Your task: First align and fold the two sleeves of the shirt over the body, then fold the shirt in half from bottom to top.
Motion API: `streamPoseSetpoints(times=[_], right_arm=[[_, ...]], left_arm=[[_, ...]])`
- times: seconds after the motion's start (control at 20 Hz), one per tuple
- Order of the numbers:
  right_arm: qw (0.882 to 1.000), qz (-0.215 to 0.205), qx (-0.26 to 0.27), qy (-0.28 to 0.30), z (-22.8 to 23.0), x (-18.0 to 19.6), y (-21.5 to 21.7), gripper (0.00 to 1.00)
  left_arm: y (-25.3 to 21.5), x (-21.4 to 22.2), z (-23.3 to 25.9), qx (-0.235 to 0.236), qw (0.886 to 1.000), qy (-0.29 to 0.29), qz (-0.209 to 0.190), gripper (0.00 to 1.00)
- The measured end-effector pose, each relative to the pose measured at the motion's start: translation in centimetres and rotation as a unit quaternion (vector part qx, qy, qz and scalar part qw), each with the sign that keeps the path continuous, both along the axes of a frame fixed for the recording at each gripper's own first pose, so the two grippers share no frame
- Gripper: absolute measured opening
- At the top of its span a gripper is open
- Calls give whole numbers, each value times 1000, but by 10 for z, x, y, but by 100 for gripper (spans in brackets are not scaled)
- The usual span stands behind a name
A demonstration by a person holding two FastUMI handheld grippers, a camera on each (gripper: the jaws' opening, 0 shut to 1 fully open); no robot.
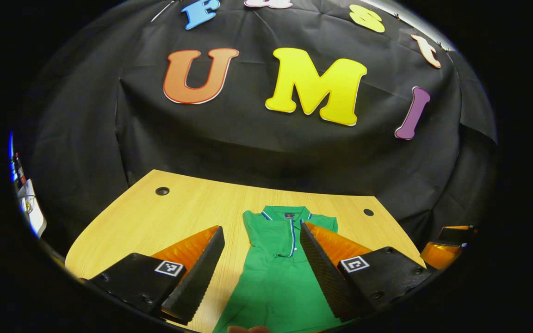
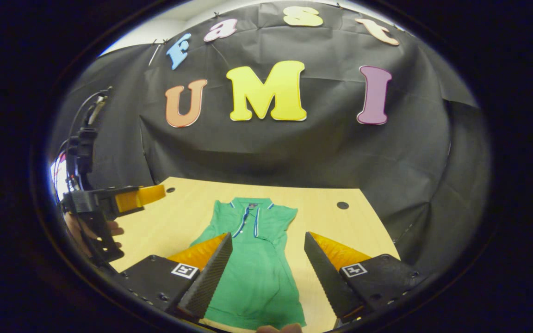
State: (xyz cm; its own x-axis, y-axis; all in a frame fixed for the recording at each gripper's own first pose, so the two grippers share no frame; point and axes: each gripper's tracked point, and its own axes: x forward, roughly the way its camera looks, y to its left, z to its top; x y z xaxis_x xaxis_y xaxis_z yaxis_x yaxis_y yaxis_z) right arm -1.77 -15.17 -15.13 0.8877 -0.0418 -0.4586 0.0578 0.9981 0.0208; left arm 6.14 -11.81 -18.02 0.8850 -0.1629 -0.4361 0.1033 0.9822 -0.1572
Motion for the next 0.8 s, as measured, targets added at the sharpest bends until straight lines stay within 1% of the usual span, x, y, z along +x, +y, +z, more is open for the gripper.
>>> streamPoseSetpoints(times=[0.15, 0.3, 0.45, 0.6, 0.8], right_arm=[[1000, 2, -13, 12, -13, -25, -5, 96], [999, 2, -23, 32, -30, -49, -10, 96], [998, 5, -31, 61, -58, -71, -14, 96], [994, 1, -23, 105, -98, -97, -20, 97], [986, -10, -17, 168, -156, -123, -37, 96]], left_arm=[[17, -44, -12, 9, 1000, 16, -5, 100], [29, -82, -36, 11, 999, 52, -11, 100], [32, -112, -65, 8, 996, 88, -18, 100], [28, -147, -105, 21, 989, 141, -44, 100], [27, -190, -157, 30, 975, 211, -68, 100]])
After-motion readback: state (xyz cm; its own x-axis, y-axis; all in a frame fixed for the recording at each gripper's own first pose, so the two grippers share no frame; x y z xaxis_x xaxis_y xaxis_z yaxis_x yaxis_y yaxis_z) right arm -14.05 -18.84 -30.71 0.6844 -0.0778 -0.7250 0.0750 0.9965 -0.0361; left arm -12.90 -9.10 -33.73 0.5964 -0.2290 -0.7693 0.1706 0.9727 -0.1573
